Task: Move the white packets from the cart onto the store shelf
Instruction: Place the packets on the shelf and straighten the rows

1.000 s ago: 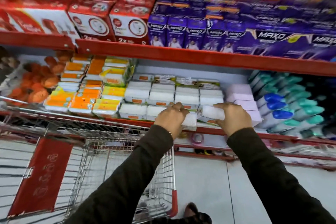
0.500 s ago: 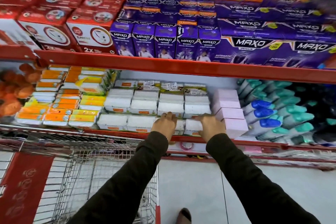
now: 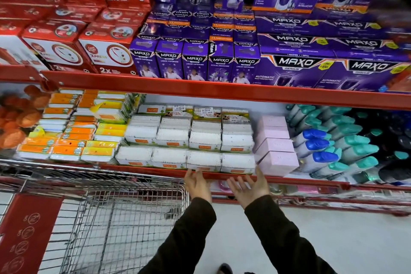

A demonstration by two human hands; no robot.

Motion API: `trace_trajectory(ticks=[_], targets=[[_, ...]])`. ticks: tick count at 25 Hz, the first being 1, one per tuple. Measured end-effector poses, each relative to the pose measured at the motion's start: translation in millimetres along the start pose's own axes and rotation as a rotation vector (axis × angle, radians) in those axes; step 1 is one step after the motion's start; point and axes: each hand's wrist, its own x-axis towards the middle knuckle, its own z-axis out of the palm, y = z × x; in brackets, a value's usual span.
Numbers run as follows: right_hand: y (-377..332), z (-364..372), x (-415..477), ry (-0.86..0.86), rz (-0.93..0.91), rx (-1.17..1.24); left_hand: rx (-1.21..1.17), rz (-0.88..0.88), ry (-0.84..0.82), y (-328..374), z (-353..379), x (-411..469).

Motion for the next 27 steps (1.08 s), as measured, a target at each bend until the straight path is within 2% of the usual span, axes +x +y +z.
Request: trace_trajectory(ticks=[2,5,12,18,20,24,27], targets=[[-2,4,7,0.006,0.047,0.115,-0.176,-0.245,-0.051,1,9,7],[-9,11,19,-0.006,0.076,0.169,-0.234,-0.371,-0.073,13,19,8],[-22,25,37,-0.022,0.084,0.157,-0.282,-0.331,-0.084,46,36,5],[-17,19,36,-0.013,0.071,0.19,-0.294,-0.388,-0.127,39,15,12],[-3,19,30,-0.02,0.124,0.21,-0.367,-0.39,-0.057,38,1,7],[27,42,29,-0.049,0.222,0.184,-0.54,-0.246,0.151,55,-33,15],[38,60,33,-0.055,0.229,0.185,-0.547,-0.247,0.106,71,-48,31]])
